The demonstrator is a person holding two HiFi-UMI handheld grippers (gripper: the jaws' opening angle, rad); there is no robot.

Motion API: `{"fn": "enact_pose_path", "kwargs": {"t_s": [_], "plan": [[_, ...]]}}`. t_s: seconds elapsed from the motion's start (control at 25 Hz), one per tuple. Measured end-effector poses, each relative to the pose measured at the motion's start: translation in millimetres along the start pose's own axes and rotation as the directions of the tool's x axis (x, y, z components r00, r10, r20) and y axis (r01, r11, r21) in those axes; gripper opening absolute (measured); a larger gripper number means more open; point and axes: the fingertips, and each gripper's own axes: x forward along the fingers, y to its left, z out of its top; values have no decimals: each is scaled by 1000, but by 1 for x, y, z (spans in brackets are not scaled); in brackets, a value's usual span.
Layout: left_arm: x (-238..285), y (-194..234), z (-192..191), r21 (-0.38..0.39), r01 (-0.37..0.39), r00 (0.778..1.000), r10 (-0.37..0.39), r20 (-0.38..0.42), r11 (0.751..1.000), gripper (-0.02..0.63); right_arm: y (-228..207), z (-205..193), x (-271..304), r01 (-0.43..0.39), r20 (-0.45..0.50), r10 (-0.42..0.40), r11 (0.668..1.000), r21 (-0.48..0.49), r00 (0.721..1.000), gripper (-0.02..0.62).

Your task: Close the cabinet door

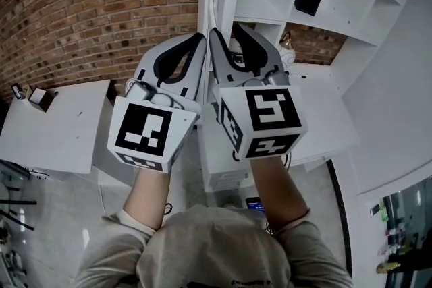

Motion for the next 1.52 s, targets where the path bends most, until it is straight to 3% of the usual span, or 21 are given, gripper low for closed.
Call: {"fn": "enact_pose_path", "kwargs": {"t_s": [0.36, 0.64, 0.88, 1.24, 1.52], "plan": [[3, 2, -2, -13, -3, 1000, 3, 4, 1000, 8, -2, -2, 10, 33, -18, -33, 999, -20, 999, 117], [13, -12, -6, -11, 15, 1000, -15, 1, 1000, 8, -20, -5, 2, 13, -8, -13, 1000, 25, 1000, 118], [36, -26, -4, -24, 9, 1000, -9, 13, 1000, 8, -53, -7, -6, -23, 2, 23, 997, 80, 1000, 107], [97, -64, -13, -16, 9, 1000, -9, 15, 1000, 8, -108, -18, -14, -147, 20, 145, 982, 122, 989, 101], [139, -82, -23, -11, -16, 1000, 16, -5, 1000, 8, -164, -30, -11, -176, 30, 173, 973, 149, 984, 89]]}}
